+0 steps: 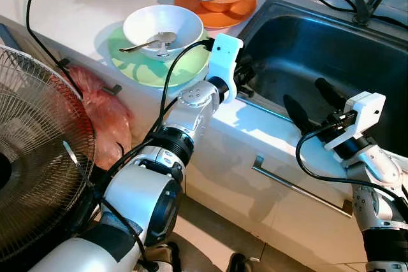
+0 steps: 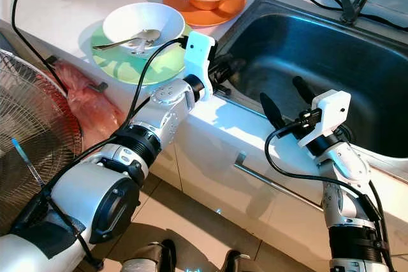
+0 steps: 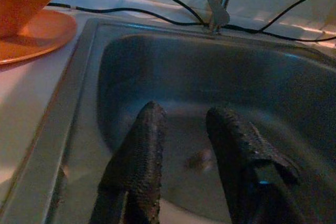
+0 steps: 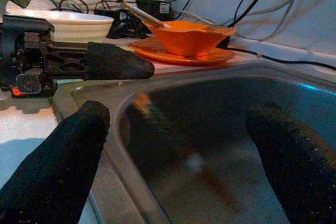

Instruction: Kitchen organization

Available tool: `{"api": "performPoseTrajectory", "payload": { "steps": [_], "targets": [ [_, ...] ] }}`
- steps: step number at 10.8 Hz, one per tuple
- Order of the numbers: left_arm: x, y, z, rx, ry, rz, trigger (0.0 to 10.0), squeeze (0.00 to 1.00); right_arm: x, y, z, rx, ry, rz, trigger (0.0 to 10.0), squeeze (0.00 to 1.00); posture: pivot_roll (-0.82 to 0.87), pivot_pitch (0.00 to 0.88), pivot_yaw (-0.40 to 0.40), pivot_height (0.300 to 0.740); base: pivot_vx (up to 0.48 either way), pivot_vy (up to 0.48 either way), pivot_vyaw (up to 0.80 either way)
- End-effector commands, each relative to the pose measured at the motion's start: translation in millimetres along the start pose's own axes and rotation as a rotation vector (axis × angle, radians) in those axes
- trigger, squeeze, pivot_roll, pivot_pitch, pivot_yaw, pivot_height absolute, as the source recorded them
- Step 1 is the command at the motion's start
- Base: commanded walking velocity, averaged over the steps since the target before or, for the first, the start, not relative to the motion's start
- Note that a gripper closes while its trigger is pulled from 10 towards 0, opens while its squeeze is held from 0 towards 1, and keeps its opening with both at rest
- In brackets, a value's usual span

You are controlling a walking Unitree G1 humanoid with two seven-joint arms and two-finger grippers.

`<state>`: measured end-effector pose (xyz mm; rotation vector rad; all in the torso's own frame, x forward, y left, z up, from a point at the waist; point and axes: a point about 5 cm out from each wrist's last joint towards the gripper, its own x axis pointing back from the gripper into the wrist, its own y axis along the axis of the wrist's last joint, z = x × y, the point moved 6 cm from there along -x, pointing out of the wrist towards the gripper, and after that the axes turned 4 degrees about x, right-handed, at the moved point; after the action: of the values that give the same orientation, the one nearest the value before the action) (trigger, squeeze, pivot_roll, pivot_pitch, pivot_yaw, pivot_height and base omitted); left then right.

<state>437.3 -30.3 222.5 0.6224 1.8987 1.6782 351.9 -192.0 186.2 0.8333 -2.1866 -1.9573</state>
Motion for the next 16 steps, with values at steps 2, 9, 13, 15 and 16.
{"api": "performPoseTrajectory", "payload": {
  "steps": [2,9,13,15,16],
  "targets": [
    [-4.3,6.6,-6.0,-0.027,-0.01,-0.009,10.0,1.0,7.1,-24.1,6.2,-0.061,-0.006,0.077,10.0,0.0,0.03,0.177,0.015,0.74,0.0,0.0,0.0],
    [13.9,62.9,-39.8,-0.504,-0.005,-0.328,10.0,0.0,1.0,-25.8,8.4,-0.077,-0.003,0.069,10.0,0.0,0.07,0.176,0.006,0.74,0.0,0.0,0.0],
    [64.9,50.0,-19.0,-0.766,0.125,-0.325,10.0,0.0,-3.7,-26.2,10.3,-0.089,0.006,0.059,10.0,0.0,0.1,0.169,-0.001,0.74,0.0,0.0,0.0],
    [93.9,50.4,1.8,-0.849,0.224,-0.302,10.0,0.0,-5.1,-28.1,12.3,-0.094,0.016,0.062,10.0,0.0,0.11,0.163,-0.007,0.74,0.0,0.0,0.0],
    [105.7,53.8,7.3,-0.877,0.264,-0.311,10.0,1.0,-6.2,-28.9,12.4,-0.098,0.019,0.063,10.0,0.0,0.12,0.16,-0.012,0.74,0.0,0.0,0.0]
  ]
}}
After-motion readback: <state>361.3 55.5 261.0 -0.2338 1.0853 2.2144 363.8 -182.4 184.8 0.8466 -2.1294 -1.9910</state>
